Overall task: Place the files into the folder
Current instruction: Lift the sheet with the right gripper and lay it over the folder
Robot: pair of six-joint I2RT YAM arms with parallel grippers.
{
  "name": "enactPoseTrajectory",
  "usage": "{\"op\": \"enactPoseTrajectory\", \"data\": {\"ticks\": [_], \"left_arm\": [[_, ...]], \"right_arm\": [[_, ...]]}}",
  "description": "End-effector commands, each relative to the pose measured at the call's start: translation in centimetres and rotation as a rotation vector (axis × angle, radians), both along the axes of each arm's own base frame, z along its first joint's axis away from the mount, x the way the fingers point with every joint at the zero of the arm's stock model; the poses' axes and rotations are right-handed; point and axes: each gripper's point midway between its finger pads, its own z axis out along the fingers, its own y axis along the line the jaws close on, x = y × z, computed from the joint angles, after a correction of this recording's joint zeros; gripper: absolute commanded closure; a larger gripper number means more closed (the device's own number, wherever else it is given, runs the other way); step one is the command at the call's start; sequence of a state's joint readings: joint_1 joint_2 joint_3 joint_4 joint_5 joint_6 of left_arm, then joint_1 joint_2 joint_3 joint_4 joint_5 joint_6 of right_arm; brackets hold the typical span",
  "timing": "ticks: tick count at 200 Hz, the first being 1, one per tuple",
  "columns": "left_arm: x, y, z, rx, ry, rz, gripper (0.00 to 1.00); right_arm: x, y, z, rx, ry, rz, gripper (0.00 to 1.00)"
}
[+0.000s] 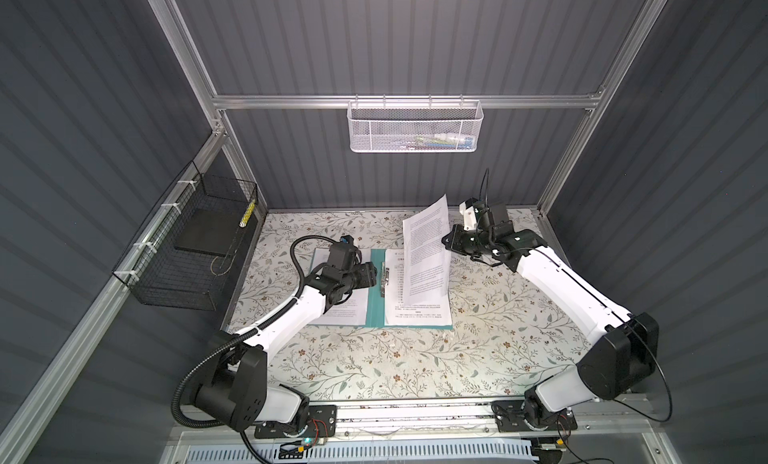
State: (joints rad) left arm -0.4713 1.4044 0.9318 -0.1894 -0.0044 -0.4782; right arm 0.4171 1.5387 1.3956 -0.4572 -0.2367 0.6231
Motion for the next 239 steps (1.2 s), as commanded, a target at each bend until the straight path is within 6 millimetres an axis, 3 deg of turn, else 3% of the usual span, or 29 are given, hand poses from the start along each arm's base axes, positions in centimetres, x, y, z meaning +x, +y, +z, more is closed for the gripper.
{"op": "enactPoseTrajectory", "data": {"ticks": [1, 14, 50, 72, 132, 239], "left_arm": [[-0.4, 0.0, -0.3, -0.005, 0.011, -0.009, 0.3], [-0.4, -0.1, -0.4, -0.003, 0.013, -0.012, 0.3], [-0.4, -0.3, -0.6, -0.008, 0.021, -0.023, 0.3], [-0.5, -0.3, -0.8, -0.009, 0.025, -0.023, 0.3], [-0.7, -0.4, -1.3, -0.014, 0.04, -0.027, 0.3], [-0.8, -0.4, -1.7, -0.015, 0.054, -0.025, 0.3]], "right_arm": [[0.5, 0.5, -3.0, 0.051, 0.074, 0.008, 1.0], [1.0, 1.0, -4.6, 0.103, 0.097, 0.039, 1.0], [1.6, -0.4, -12.4, 0.182, 0.265, 0.035, 1.0], [1.4, -0.9, -15.2, 0.201, 0.316, 0.028, 1.0], [1.0, -1.5, -16.3, 0.147, 0.321, 0.085, 1.0], [1.5, -0.8, -18.3, 0.163, 0.355, 0.072, 1.0]]}}
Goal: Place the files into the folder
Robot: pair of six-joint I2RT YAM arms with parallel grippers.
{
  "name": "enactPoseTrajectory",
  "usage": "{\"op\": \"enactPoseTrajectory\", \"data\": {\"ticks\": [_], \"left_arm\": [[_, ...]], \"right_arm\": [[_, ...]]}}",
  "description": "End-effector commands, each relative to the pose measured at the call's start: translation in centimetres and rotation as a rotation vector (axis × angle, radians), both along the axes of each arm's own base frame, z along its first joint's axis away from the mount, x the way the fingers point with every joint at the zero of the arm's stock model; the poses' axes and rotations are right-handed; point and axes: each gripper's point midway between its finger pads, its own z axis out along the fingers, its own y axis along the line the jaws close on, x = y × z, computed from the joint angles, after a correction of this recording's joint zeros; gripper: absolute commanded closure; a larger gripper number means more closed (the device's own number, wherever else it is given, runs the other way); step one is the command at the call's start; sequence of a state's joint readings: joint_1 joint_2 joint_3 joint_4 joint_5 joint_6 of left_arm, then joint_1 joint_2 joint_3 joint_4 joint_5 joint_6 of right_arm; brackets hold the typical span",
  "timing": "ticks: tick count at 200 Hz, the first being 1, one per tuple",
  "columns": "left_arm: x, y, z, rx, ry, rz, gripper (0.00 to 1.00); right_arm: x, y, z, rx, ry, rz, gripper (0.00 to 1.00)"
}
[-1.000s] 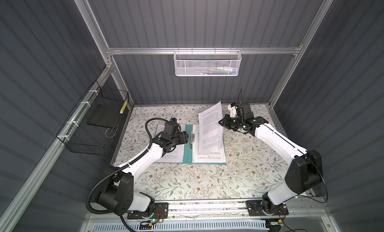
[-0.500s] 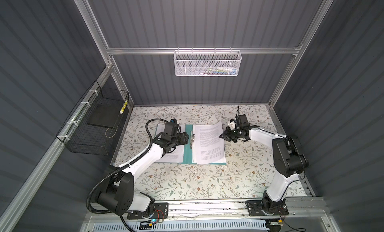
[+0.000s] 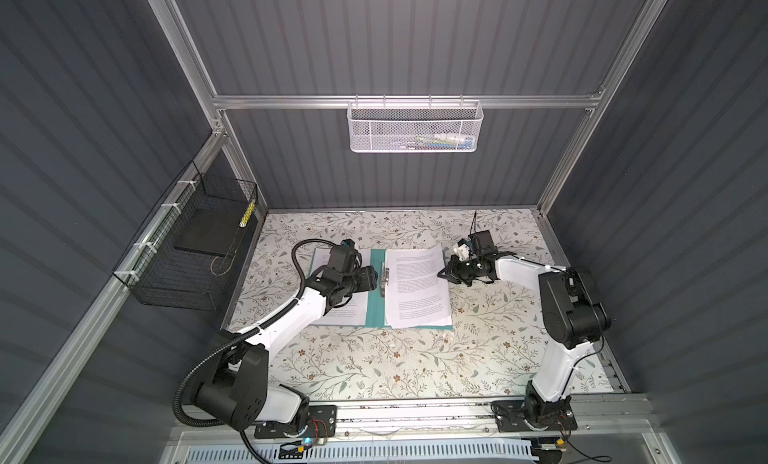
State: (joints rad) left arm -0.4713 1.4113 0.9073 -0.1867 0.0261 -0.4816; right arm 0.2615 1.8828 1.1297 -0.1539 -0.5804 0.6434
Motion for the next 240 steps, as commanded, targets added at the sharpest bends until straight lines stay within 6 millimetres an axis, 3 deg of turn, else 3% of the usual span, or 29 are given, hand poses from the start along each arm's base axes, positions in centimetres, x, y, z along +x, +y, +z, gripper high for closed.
{"op": "enactPoseTrajectory", "data": {"ticks": [1, 79, 240], "left_arm": [[-0.1, -0.2, -0.4, -0.007, 0.016, -0.004, 0.3], [0.1, -0.3, -0.7, -0.002, 0.027, -0.006, 0.31], [-0.2, -0.1, -1.2, 0.006, 0.035, -0.008, 0.31]], "right_arm": [[0.9, 0.6, 0.7, 0.014, -0.028, 0.004, 1.0], [1.1, 0.5, -1.0, -0.004, 0.008, -0.033, 1.0], [0.0, 0.5, -2.1, -0.049, 0.046, -0.081, 1.0]]}}
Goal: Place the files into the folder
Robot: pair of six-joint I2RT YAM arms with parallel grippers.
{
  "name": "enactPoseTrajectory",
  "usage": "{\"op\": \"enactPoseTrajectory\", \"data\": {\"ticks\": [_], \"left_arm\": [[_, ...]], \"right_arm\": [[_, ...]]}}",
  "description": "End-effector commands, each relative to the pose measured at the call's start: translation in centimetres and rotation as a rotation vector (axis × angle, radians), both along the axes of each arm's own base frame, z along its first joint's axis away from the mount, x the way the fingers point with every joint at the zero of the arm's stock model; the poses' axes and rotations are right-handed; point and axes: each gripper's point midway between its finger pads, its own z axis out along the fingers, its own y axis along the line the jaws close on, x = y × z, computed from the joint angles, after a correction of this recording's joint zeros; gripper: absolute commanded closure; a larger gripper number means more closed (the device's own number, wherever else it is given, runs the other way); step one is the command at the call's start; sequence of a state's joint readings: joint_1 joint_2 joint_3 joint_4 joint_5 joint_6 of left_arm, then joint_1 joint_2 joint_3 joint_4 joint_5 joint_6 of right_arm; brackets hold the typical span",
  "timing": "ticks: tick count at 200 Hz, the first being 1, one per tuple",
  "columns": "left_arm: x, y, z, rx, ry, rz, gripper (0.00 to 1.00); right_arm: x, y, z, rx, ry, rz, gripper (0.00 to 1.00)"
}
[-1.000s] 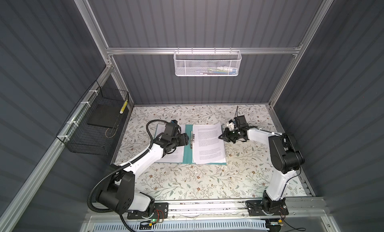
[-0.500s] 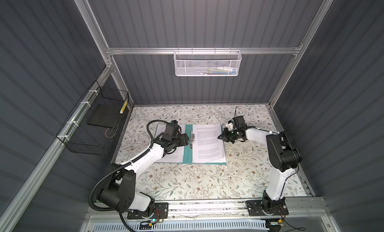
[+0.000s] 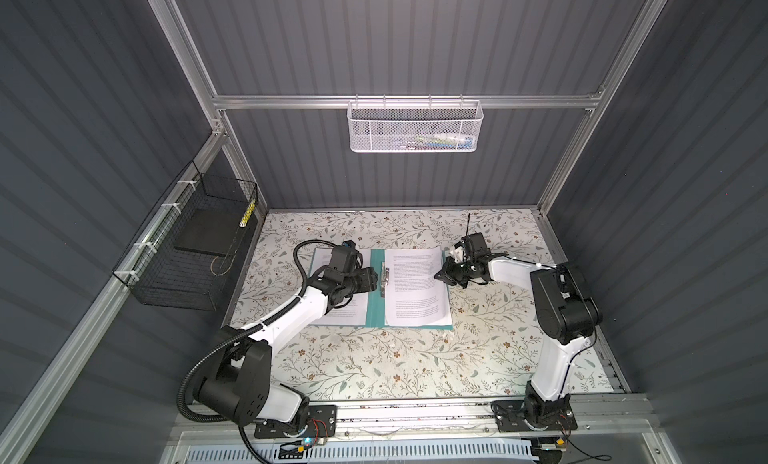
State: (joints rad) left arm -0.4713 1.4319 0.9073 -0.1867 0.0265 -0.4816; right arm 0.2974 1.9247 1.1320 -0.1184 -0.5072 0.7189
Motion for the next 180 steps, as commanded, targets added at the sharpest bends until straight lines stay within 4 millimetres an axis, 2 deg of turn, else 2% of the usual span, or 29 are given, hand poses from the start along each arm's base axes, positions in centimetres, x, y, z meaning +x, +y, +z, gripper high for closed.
{"op": "enactPoseTrajectory", "data": {"ticks": [1, 26, 67, 92, 118, 138, 180], "left_arm": [[-0.2, -0.1, -0.5, -0.002, 0.017, -0.008, 0.31], [-0.3, 0.0, -0.6, 0.0, 0.017, -0.006, 0.31], [-0.1, -0.1, -0.6, -0.002, 0.017, -0.005, 0.3], [0.0, -0.1, -0.5, -0.004, 0.013, 0.0, 0.3], [-0.1, -0.1, -0.4, -0.008, 0.008, 0.003, 0.3], [-0.1, -0.1, -0.4, -0.015, 0.008, 0.005, 0.3], [-0.1, -0.2, -0.3, -0.027, 0.006, 0.006, 0.3]], "right_arm": [[-0.3, -0.1, -0.3, -0.012, 0.011, -0.023, 1.0], [-0.4, -0.4, 0.1, -0.039, -0.004, -0.039, 0.96], [-0.8, -1.0, 1.4, -0.09, -0.028, -0.045, 0.62], [-1.3, -1.9, 2.4, -0.144, -0.056, -0.059, 0.54], [-1.7, -3.3, 3.4, -0.218, -0.074, -0.07, 0.5], [-2.6, -4.0, 3.3, -0.264, -0.065, -0.056, 0.5], [-5.2, -4.5, 1.8, -0.293, -0.031, -0.028, 0.64]]}}
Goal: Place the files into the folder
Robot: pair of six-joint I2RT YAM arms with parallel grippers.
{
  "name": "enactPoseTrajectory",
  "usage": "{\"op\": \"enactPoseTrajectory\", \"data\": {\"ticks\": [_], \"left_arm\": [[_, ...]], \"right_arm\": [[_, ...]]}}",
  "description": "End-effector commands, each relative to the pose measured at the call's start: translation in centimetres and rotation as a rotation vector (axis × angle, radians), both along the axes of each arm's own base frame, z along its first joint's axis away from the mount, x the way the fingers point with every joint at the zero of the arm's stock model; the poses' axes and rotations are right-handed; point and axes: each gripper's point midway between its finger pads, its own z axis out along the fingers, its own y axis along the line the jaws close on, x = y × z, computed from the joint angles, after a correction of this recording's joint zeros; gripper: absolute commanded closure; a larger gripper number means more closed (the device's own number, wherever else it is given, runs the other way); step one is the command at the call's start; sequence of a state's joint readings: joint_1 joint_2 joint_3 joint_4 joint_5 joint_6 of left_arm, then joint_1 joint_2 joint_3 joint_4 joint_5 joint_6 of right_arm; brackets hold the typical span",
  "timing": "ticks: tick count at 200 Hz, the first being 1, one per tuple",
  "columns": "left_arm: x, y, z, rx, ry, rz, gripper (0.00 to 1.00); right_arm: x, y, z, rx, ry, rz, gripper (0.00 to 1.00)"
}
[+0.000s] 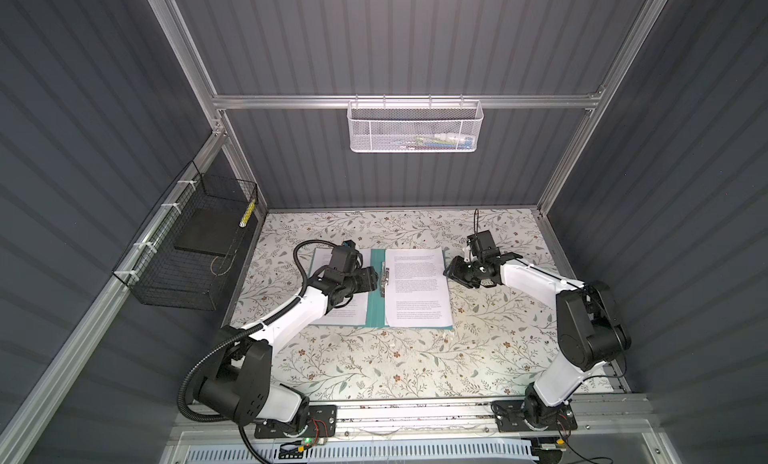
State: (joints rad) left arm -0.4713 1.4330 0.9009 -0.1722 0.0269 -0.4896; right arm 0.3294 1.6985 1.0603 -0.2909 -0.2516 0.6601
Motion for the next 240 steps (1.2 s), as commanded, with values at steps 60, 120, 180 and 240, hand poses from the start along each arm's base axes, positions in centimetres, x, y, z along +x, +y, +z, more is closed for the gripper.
{"op": "enactPoseTrajectory", "data": {"ticks": [60, 120, 180, 240], "left_arm": [[-0.3, -0.3, -0.4, -0.023, 0.014, -0.008, 0.3], [-0.5, -0.2, -0.7, -0.019, 0.018, -0.008, 0.3], [-0.5, -0.1, -0.7, -0.018, 0.018, -0.006, 0.3], [-0.4, -0.2, -0.7, -0.016, 0.015, -0.012, 0.3]], "right_arm": [[-4.6, -0.2, -3.6, -0.046, 0.092, 0.04, 0.82], [-4.5, 0.9, -4.2, -0.035, 0.111, 0.064, 0.95], [-4.4, 0.7, -3.9, -0.056, 0.103, 0.057, 0.9], [-3.0, 0.3, -1.2, -0.117, 0.055, 0.1, 0.74]]}}
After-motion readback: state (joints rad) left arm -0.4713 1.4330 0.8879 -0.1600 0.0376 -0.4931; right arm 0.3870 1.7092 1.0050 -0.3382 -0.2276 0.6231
